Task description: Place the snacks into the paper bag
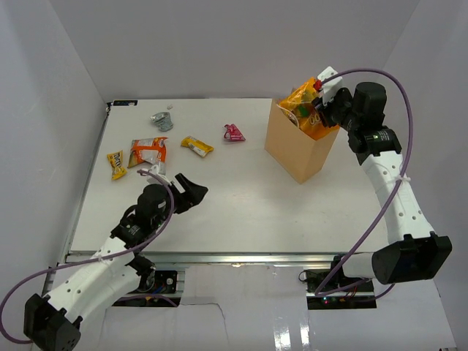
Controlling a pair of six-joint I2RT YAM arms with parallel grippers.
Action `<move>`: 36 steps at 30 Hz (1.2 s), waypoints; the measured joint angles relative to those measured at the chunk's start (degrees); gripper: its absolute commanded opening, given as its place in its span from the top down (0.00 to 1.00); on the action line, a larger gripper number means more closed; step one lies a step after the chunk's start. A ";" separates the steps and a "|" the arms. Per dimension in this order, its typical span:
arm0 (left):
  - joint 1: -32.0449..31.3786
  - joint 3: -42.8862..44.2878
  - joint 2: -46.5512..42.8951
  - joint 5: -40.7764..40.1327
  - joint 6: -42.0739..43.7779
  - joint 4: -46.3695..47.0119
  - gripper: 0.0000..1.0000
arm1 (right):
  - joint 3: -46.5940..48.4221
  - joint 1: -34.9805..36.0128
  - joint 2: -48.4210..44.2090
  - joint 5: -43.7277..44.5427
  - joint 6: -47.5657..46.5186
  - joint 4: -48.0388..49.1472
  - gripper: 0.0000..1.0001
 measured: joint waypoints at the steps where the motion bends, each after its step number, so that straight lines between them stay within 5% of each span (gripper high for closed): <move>1: 0.00 0.44 1.70 -0.22 -0.44 0.09 0.12 | 0.00 0.02 -0.24 0.09 0.04 0.61 0.50; 8: 0.00 7.45 18.25 -1.99 -4.35 4.83 0.12 | 1.46 0.02 -1.79 0.87 0.15 2.91 0.36; 14: 0.50 28.39 41.70 -4.76 -7.80 5.66 0.14 | 5.68 -0.26 -2.38 -1.05 1.29 0.22 0.19; 25: 3.96 72.61 83.58 -9.79 -1.99 -1.70 0.12 | -1.77 -3.54 -15.54 -11.47 0.55 -10.32 0.16; 32: 5.40 84.39 96.13 -11.45 9.57 -5.44 0.13 | -8.63 -4.55 -16.85 -14.69 0.66 -15.08 0.16; 36: 6.05 86.99 98.92 -10.29 13.35 -6.01 0.25 | -9.40 -4.55 -16.55 -16.59 0.76 -16.15 0.16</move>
